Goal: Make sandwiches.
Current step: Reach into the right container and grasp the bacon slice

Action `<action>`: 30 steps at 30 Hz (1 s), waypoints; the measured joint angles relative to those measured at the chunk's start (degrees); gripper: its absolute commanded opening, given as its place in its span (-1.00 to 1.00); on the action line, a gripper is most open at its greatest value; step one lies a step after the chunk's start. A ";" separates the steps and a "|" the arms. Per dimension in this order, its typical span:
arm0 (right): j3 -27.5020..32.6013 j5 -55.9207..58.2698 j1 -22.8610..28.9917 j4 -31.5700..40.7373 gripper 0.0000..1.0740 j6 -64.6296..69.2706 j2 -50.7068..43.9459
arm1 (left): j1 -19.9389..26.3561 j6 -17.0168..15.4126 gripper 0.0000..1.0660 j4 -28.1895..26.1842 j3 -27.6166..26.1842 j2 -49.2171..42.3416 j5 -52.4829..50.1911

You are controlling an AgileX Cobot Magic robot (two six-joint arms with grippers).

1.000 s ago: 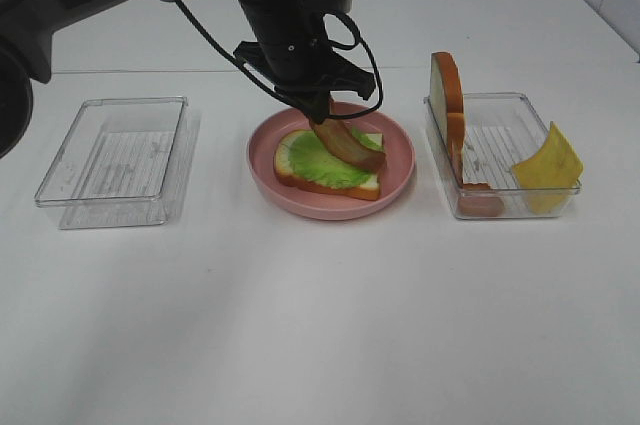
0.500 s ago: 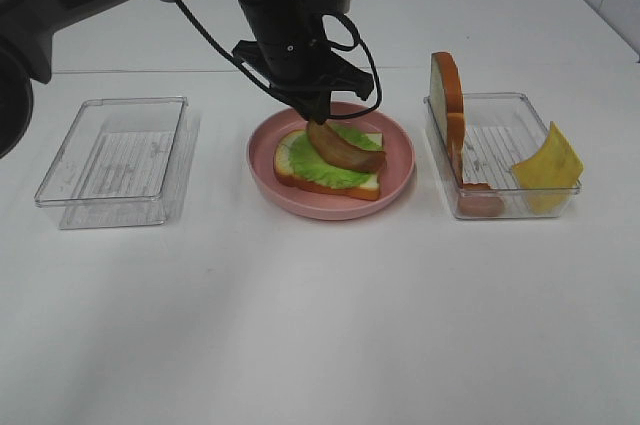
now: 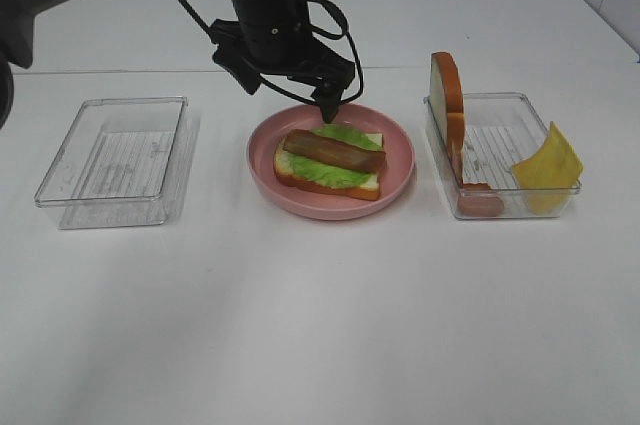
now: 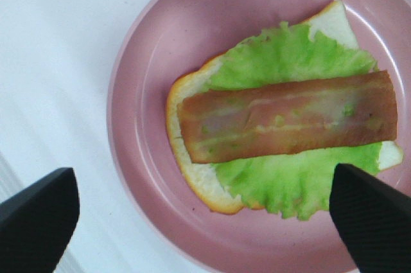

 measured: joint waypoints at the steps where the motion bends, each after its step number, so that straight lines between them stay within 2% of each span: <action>1: 0.00 0.00 0.00 0.00 0.83 0.00 0.00 | 0.11 0.00 0.92 0.92 0.00 -0.74 1.66; 6: 0.00 0.00 0.00 0.00 0.83 0.00 0.00 | 1.32 -0.06 0.92 1.20 0.00 -1.95 3.27; 8: 0.00 0.00 0.00 0.00 0.83 0.00 0.00 | 2.75 -0.06 0.92 1.20 0.00 -2.86 3.38; 10: 0.00 0.00 0.00 0.00 0.83 0.00 0.00 | 6.36 -0.06 0.91 1.20 0.00 -4.81 3.38; 11: 0.00 0.00 0.00 0.00 0.83 0.00 0.00 | 6.36 -0.06 0.91 1.20 0.00 -4.81 3.38; 12: 0.00 0.00 0.00 0.00 0.83 0.00 0.00 | 9.74 0.00 0.90 1.20 0.00 -6.25 3.44; 14: 0.00 0.00 0.00 0.00 0.83 0.00 0.00 | 11.52 0.00 0.90 1.26 0.00 -7.05 3.44; 15: 0.00 0.00 0.00 0.00 0.83 0.00 0.00 | 14.95 0.17 0.89 1.26 0.00 -8.37 3.44; 16: 0.00 0.00 0.00 0.00 0.83 0.00 0.00 | 16.90 0.23 0.89 1.26 0.00 -9.00 3.44; 17: 0.00 0.00 0.00 0.00 0.83 0.00 0.00 | 16.90 0.23 0.89 1.26 0.00 -9.00 3.44; 18: 0.00 0.00 0.00 0.00 0.83 0.00 0.00 | 20.34 0.40 0.89 1.20 0.00 -10.08 3.44; 19: 0.00 0.00 0.00 0.00 0.83 0.00 0.00 | 20.34 0.40 0.89 1.20 0.00 -10.08 3.44; 21: 0.00 0.00 0.00 0.00 0.83 0.00 0.00 | 25.61 0.52 0.89 0.11 0.00 -11.17 3.50; 22: 0.00 0.00 0.00 0.00 0.83 0.00 0.00 | 25.61 0.52 0.89 0.11 0.00 -11.17 3.50; 23: 0.00 0.00 0.00 0.00 0.83 0.00 0.00 | 28.76 1.43 0.89 -1.72 0.34 -12.15 3.50; 25: 0.00 0.00 0.00 0.00 0.83 0.00 0.00 | 30.14 1.83 0.89 -2.46 0.74 -12.83 3.50; 26: 0.00 0.00 0.00 0.00 0.83 0.00 0.00 | 32.03 2.81 0.89 -3.72 2.23 -14.73 3.50; 28: 0.00 0.00 0.00 0.00 0.83 0.00 0.00 | 32.60 3.50 0.89 -3.84 3.27 -15.58 3.50; 30: 0.00 0.00 0.00 0.00 0.83 0.00 0.00 | 33.80 5.16 0.89 -3.04 8.82 -20.05 3.55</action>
